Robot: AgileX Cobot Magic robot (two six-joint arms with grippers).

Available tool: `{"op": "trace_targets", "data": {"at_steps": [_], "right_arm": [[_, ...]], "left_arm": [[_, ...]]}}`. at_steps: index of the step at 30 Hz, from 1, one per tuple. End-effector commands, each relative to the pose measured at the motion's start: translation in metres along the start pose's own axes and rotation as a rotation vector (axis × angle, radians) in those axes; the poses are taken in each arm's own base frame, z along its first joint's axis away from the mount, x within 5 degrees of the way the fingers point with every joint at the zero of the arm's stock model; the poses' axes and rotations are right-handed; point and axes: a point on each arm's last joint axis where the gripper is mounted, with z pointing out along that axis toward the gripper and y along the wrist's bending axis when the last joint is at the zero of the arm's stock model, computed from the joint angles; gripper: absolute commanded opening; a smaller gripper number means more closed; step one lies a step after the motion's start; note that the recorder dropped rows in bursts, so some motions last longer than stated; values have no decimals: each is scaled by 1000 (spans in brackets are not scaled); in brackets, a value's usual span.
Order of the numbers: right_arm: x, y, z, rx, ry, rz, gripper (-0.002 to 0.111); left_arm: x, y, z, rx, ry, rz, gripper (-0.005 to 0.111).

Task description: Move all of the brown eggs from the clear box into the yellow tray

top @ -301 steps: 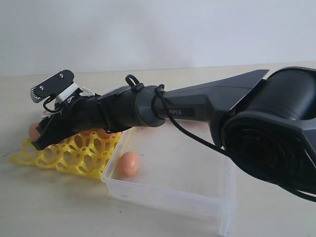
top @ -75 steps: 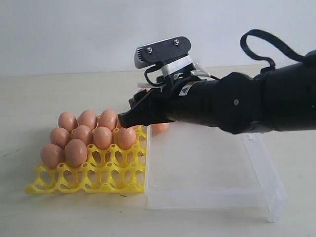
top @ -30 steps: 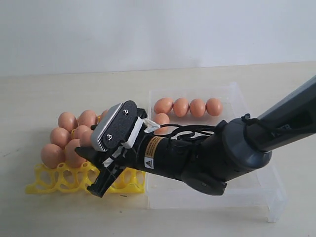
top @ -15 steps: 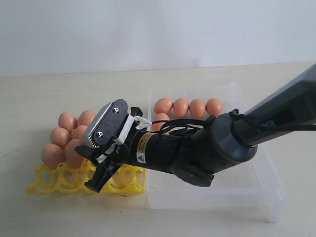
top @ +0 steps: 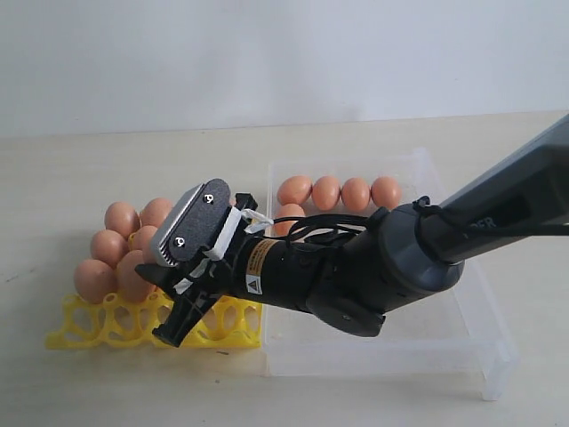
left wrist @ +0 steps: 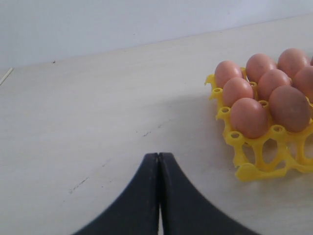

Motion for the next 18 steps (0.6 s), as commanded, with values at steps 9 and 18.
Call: {"op": "trace_targets", "data": {"at_steps": [9, 18], "right_arm": [[-3, -1, 1, 0, -16, -11, 61], [-50, -16, -22, 86, -54, 42, 60]], "left_arm": [[-2, 0, -1, 4, -16, -5, 0], [-2, 0, -1, 4, -16, -5, 0]]}}
